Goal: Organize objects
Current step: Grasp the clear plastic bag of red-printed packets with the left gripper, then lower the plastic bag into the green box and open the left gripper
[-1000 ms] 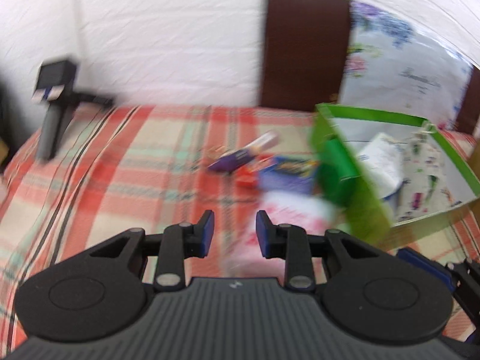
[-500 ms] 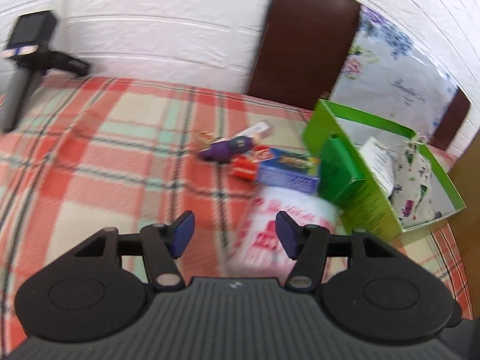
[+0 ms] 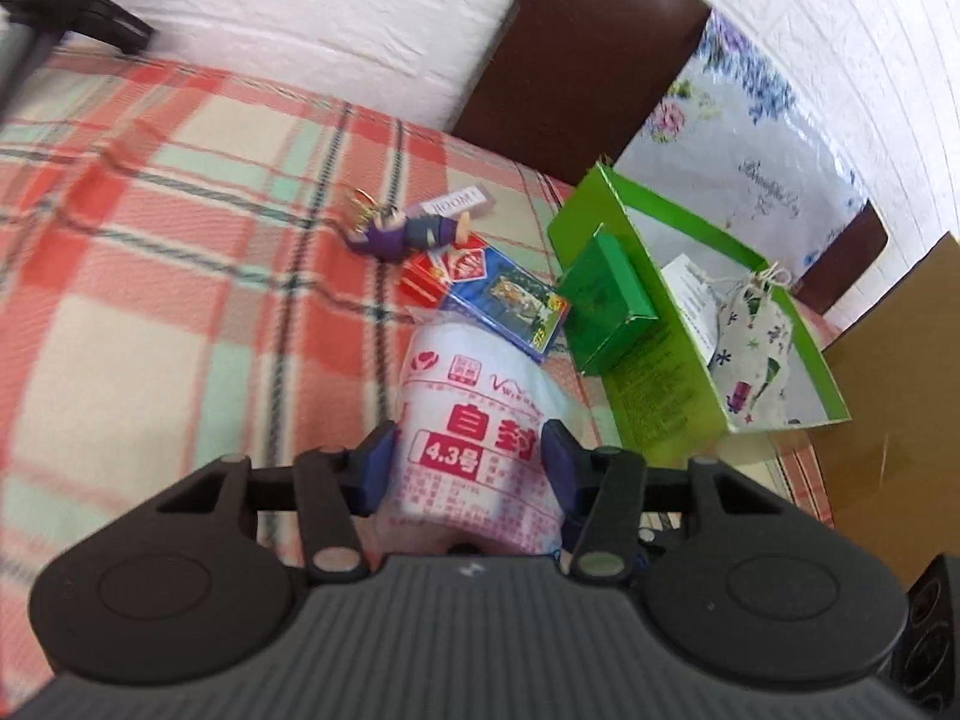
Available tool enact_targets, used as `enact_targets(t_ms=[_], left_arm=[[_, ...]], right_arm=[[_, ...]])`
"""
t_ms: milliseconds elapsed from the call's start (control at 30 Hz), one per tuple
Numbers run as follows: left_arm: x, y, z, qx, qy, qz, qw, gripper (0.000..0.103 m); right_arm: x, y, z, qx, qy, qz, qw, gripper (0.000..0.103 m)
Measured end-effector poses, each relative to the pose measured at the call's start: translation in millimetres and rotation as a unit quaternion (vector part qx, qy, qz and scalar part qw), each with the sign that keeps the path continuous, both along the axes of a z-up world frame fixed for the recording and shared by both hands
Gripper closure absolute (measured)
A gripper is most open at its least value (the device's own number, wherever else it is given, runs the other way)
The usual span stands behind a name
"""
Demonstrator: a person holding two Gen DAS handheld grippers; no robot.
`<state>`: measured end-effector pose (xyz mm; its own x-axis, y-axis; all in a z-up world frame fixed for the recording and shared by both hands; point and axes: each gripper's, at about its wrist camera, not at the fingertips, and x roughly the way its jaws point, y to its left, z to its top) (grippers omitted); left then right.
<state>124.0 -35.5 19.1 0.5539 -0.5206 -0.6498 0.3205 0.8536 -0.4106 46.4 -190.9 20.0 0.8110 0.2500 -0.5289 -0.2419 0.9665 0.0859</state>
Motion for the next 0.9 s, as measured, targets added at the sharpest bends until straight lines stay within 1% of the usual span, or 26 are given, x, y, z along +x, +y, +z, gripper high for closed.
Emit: enact_targets(t_ms=[100,200,300,400,500,600,667,733,900], left_arm=[[-21.9,15.7,10.5,-0.013,-0.016,0.030,0.9994,0.049],[-34.7,26.5,24.9,-0.027,-0.026,0.051,0.9980,0.049],[-39.7,21.7,44.5,-0.025,-0.051,0.052,0.9970,0.050],[-39.9,-1.6,62.2,-0.014,-0.080,0.036,0.9961,0.049],[-30.4,-34.1,75.8,-0.010,-0.100,0.005,0.9949,0.049],[-16.1,-74.0,82.2,-0.010,-0.119,-0.033,0.9923,0.049],[-8.0,-100.6,82.3,-0.010,-0.129,-0.054,0.9901,0.049],[3.6,-124.5,80.7,-0.008,-0.130,-0.068,0.9891,0.049],[29.4,-166.9,70.5,0.010,-0.117,-0.081,0.9898,0.049]], right_arm=[[-17.4,8.9,8.6,0.000,-0.025,0.027,0.999,0.065],[-31.8,15.3,20.1,-0.006,-0.056,0.047,0.997,0.066],[-44.0,13.9,31.7,-0.011,-0.092,0.049,0.994,0.066],[-48.8,-1.6,43.7,0.002,-0.117,0.031,0.993,0.066],[-48.3,-27.2,52.3,0.001,-0.141,0.001,0.990,0.066],[-43.6,-60.9,58.3,-0.002,-0.158,-0.041,0.987,0.066],[-37.0,-86.2,59.8,0.000,-0.160,-0.068,0.985,0.066],[-27.8,-108.0,58.8,-0.002,-0.157,-0.090,0.983,0.066],[6.6,-139.9,53.1,-0.007,-0.136,-0.117,0.984,0.065]])
